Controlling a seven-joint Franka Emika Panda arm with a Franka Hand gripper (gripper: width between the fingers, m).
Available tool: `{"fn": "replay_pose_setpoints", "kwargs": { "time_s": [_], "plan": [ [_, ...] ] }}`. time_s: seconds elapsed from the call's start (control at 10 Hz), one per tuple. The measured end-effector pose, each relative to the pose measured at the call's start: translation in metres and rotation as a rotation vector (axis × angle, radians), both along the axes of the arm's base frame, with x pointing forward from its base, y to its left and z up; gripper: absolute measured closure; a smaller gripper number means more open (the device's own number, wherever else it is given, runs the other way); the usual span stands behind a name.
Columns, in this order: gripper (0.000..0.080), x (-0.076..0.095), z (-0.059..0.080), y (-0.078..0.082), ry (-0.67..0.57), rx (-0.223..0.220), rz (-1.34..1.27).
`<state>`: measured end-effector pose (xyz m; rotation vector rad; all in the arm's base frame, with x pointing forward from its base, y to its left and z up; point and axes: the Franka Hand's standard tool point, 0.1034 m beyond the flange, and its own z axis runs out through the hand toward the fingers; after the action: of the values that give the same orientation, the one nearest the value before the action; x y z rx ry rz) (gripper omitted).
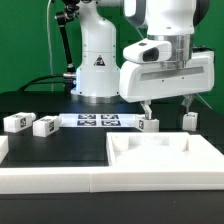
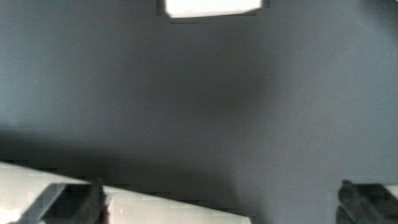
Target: Assemble square table
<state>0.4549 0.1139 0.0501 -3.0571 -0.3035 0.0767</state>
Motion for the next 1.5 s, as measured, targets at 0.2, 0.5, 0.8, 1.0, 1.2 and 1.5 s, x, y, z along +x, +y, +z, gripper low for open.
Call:
{"fn": "replay_pose_setpoints", "kwargs": {
  "time_s": [0.2, 0.5, 0.8, 1.0, 1.2, 1.5],
  "plan": [
    [0.0151, -0.013, -0.008, 0.0, 0.018, 0.02, -0.26],
    [0.0151, -0.022, -0.01, 0.015, 0.061, 0.021, -0.552],
    [0.0151, -0.023, -0.01, 0.018, 0.073, 0.026, -0.632],
    [0.0151, -0.028, -0.009, 0.036, 0.071, 0.03, -0.606],
    [0.0151, -0.033, -0.009, 0.048, 0.074, 0.032, -0.566],
    [0.0151, -0.033, -0.009, 0.046, 0.084, 0.03, -0.554]
  ]
}}
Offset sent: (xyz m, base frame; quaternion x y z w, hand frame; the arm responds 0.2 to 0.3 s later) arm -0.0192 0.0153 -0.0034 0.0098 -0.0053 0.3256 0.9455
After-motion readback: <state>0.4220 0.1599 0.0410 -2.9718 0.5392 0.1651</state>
